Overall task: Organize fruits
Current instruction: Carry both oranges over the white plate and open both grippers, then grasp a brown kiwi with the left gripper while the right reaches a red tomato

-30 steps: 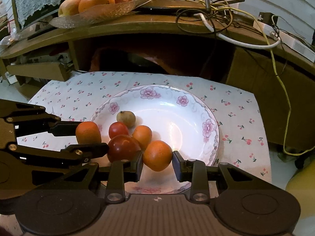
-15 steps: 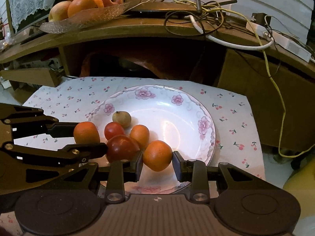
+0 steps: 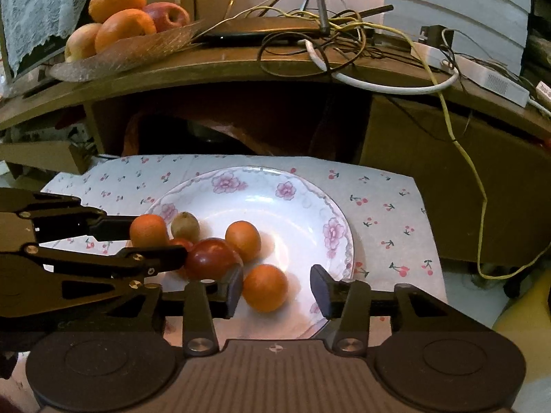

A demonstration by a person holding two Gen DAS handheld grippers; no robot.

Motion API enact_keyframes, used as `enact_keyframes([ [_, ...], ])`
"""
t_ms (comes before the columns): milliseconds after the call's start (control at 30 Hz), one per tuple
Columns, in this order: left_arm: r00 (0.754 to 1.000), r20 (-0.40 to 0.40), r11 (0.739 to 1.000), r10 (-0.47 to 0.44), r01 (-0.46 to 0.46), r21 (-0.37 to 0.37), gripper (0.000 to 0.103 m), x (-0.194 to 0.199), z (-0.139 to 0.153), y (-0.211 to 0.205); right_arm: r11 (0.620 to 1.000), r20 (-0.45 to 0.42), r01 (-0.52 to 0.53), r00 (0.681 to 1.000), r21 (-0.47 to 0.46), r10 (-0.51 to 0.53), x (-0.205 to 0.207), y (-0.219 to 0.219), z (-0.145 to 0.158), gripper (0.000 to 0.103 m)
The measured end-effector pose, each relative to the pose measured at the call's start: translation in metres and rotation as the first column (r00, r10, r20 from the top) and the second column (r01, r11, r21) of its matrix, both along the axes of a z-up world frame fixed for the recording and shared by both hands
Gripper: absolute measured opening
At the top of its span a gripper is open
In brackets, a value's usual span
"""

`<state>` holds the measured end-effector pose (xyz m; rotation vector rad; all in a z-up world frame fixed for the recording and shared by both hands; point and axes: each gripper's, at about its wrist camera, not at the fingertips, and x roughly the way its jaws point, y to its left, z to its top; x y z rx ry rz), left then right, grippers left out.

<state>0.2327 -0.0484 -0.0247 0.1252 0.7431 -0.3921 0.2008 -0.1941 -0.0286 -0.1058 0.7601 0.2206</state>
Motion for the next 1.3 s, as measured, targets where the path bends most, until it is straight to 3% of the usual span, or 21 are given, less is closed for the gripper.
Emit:
enact_keyframes([
  [433, 0.999, 0.032, 1.0, 0.021, -0.02, -0.02, 0.042, -0.002, 0.024, 0.007, 0.999, 0.029, 0.042, 0.999, 0.019, -0.042, -0.002, -0.007, 0.003, 0.051],
  [767, 0.999, -0.004, 0.999, 0.046, -0.046, -0.009, 0.045, -0.043, 0.037, 0.026, 0.998, 0.059, 0.042, 0.997, 0.055, -0.046, -0.013, -0.011, 0.015, 0.051],
  [1000, 0.996, -0.072, 0.999, 0.051, -0.051, -0.001, 0.045, -0.08, 0.026, 0.028, 0.998, 0.043, -0.04, 0.998, 0.05, 0.037, -0.034, 0.002, 0.02, 0.052],
  [1300, 0.987, -0.16, 0.999, 0.032, -0.026, 0.037, 0.045, -0.107, -0.009, 0.014, 0.991, -0.006, -0.12, 0.993, 0.054, 0.121, -0.067, 0.011, 0.017, 0.053],
])
